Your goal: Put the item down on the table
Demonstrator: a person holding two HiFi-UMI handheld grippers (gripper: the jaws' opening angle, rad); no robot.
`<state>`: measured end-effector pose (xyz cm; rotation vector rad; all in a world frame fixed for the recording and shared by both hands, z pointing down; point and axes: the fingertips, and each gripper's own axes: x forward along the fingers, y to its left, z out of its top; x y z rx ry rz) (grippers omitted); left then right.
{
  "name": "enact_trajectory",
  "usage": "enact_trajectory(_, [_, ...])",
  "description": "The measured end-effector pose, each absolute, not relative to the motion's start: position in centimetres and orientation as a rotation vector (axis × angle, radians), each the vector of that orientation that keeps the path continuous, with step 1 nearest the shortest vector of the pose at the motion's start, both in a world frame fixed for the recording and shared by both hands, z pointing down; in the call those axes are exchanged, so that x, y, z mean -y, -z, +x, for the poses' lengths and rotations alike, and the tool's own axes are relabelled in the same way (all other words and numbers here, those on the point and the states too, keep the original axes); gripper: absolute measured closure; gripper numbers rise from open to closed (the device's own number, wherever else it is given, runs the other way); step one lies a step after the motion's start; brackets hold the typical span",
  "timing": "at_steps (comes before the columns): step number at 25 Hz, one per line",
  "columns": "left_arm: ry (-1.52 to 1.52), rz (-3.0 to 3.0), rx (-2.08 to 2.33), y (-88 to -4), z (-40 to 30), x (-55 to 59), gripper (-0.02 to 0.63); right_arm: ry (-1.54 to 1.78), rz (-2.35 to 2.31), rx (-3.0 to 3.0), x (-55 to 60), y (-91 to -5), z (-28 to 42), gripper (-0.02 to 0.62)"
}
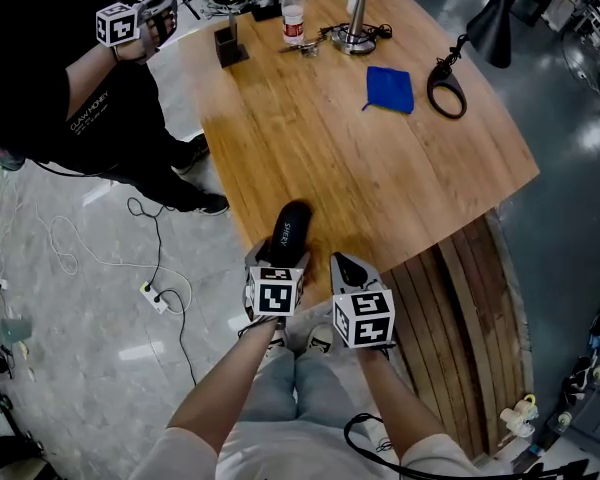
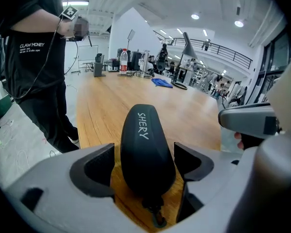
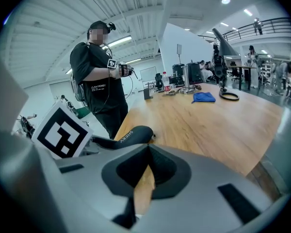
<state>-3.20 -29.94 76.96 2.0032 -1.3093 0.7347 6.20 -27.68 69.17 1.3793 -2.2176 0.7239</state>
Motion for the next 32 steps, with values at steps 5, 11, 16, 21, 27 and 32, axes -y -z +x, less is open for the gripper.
enact_trajectory(5, [-0.741, 1.996, 1.308, -76.8, -3.9, 29.7, 0.229, -0.718, 1.371, 2.22, 27.6, -69.1, 5.9, 0.592])
enact_trajectory(11, [-0.732, 2.005, 1.3, -76.4, -4.1, 29.7, 0.229, -0.717, 1.371, 2.225, 27.6, -68.7, 5.4, 0.592])
enact_trajectory(16, [-0.727, 2.04, 1.287, -73.9, -3.7, 28.6, 0.23, -0.707, 1.372, 2.217, 26.8, -67.9, 5.6, 0.592])
enact_trajectory(21, [-0.703, 2.086, 1.312, -69.9, -3.5, 26.0, 0.295, -0.748, 1.38, 2.215, 24.7, -66.0, 5.8, 0.592])
enact_trajectory(27, [-0.638, 2.133, 1.411, -63.6, -4.6, 21.5, 0.598, -0.741, 1.356, 2.24, 20.6, -62.5, 5.4, 0.592])
enact_trajectory(32, [-0.561, 2.147, 1.397, -59.2, -5.0, 17.2, 0.6, -0.732, 1.372, 2.27, 16.8, -59.3, 5.0, 0.592])
